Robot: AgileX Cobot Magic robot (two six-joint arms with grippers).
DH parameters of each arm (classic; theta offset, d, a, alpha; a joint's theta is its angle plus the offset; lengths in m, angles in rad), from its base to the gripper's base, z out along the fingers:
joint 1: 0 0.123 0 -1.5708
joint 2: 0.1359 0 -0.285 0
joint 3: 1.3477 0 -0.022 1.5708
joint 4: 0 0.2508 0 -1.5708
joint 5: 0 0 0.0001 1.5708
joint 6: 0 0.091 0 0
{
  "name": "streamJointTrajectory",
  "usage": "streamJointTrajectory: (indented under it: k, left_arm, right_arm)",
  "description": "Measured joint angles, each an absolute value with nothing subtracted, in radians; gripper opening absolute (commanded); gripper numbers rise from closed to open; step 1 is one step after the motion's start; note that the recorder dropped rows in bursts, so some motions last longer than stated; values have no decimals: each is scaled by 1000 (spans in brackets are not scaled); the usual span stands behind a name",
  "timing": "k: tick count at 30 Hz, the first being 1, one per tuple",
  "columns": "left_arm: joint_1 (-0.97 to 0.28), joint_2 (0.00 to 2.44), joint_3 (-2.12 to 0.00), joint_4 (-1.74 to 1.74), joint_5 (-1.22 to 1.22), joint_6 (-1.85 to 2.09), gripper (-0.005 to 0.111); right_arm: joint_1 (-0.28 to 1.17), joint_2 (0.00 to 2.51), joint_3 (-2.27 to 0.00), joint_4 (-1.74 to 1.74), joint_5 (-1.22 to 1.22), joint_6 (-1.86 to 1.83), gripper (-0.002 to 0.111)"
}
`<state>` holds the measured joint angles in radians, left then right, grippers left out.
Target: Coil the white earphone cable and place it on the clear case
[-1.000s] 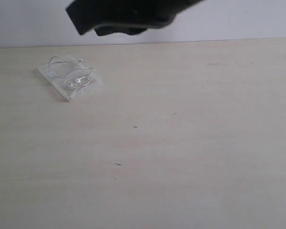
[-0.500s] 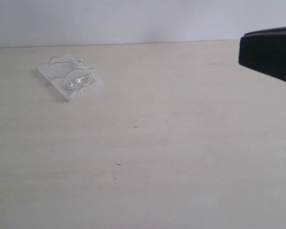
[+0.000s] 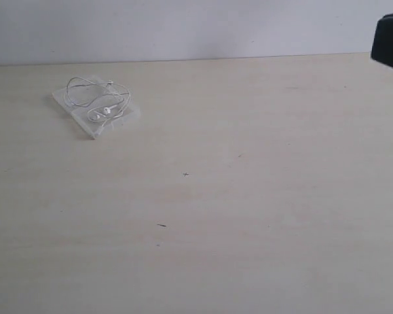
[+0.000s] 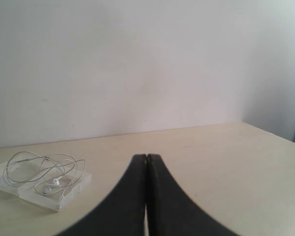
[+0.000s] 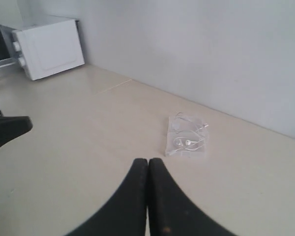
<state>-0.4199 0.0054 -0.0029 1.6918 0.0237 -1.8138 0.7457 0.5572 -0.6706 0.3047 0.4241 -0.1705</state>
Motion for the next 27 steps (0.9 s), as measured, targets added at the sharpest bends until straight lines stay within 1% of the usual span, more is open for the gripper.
streamJointTrajectory:
  k: [6,11,16,19,27]
  left_arm:
    - [-420,5,-3,1692,24,-1814,0]
    - [-420,5,-3,1692,24,-1814,0]
    - [-420,5,-3,1692,24,-1814,0]
    - [-420,5,-3,1692,24,-1814,0]
    - [-420,5,-3,1692,22,-1812,0]
  right_arm:
    - [599,513,-649,305,404,-171,0]
    - [472,442,-550,305,314,-178,0]
    - [325,300,-441,296,273,-197,0]
    - [297,250,-413,269,271,-222,0]
    - [289,208,-339,194,271,-231,0]
